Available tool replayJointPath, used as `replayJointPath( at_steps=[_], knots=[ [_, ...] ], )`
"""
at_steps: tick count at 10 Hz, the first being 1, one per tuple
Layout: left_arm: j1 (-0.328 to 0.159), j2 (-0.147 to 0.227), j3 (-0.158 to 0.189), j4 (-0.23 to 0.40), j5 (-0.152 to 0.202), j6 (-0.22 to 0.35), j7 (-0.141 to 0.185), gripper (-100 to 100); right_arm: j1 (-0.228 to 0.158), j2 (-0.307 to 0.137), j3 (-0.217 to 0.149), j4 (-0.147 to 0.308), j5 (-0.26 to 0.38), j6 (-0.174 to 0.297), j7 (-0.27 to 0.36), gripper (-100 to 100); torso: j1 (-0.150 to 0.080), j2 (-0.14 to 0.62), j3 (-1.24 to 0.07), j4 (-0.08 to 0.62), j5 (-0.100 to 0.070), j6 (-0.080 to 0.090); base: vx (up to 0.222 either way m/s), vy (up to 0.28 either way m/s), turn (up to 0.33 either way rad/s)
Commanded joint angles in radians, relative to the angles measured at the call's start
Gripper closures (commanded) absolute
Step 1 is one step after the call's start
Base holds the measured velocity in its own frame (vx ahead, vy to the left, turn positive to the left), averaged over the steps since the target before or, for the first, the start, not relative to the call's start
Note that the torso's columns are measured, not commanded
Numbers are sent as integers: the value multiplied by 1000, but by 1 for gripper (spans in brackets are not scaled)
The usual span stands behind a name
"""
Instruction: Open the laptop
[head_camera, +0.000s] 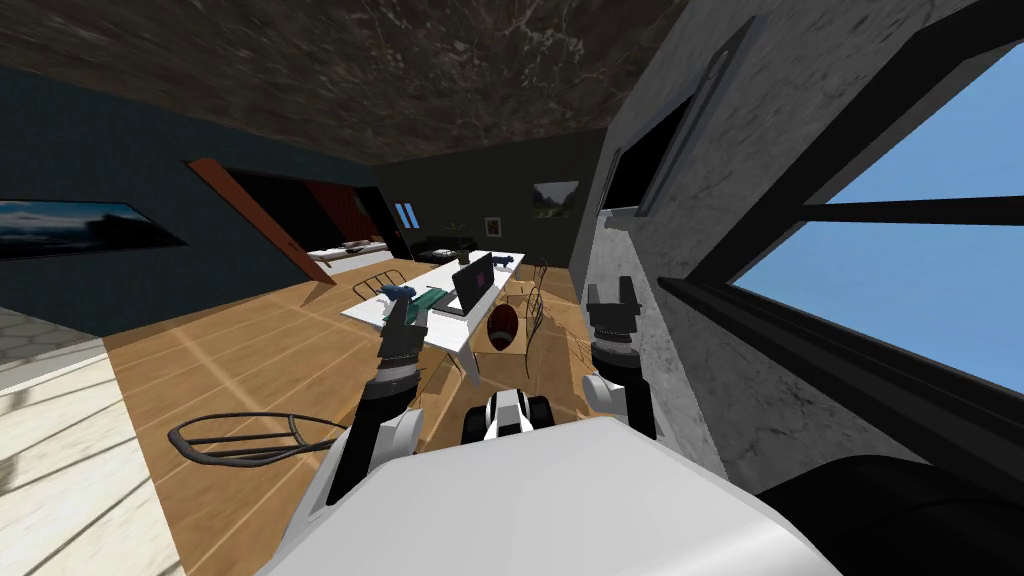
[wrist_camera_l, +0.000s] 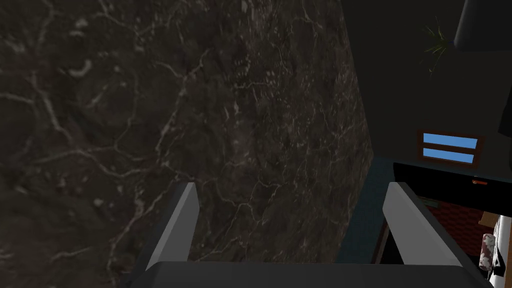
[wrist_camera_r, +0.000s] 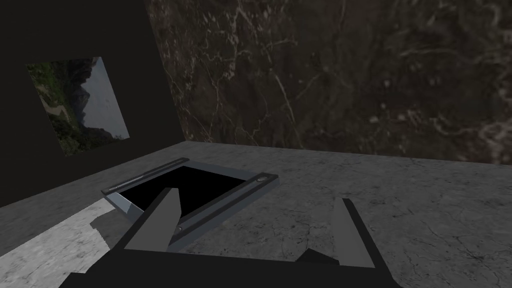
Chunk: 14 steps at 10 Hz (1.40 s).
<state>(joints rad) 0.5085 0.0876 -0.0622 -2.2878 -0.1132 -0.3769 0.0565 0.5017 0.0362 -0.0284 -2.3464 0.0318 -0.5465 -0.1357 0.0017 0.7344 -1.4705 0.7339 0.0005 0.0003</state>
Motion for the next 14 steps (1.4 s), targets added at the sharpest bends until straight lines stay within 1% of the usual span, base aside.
replayJointPath(
  at_steps=[1, 4, 7, 10, 11, 14],
  knots=[
    [-10, 43, 18, 6, -6, 48, 9, -100, 0, 0, 0, 0, 0, 0, 0, 0, 0, 3, -4, 3, 0, 0, -17, 58, -154],
    [-25, 81, 44, 13, -13, 109, 21, -100, 0, 0, 0, 0, 0, 0, 0, 0, -2, 3, -6, 4, -1, 0, -12, 56, -193],
    [-41, 113, 75, 18, -23, 183, 36, -100, 0, 0, 0, 0, 0, 0, 0, 0, -1, 3, -6, 4, 0, 0, -7, 60, -253],
    [-60, 142, 110, 23, -33, 264, 53, -100, 0, 0, 0, 0, 0, 0, 0, 0, -1, 4, -5, 4, 0, 0, -25, 72, -268],
    [-60, 142, 110, 23, -33, 266, 53, -100, 0, 0, 0, 0, 0, 0, 0, 0, -1, 4, -5, 4, 0, 0, -17, 53, -95],
    [-81, 171, 147, 32, -44, 350, 70, -100, 0, 0, 0, 0, 0, 0, 0, 0, -2, 4, -5, 4, -1, 0, -26, 52, -242]
  ],
)
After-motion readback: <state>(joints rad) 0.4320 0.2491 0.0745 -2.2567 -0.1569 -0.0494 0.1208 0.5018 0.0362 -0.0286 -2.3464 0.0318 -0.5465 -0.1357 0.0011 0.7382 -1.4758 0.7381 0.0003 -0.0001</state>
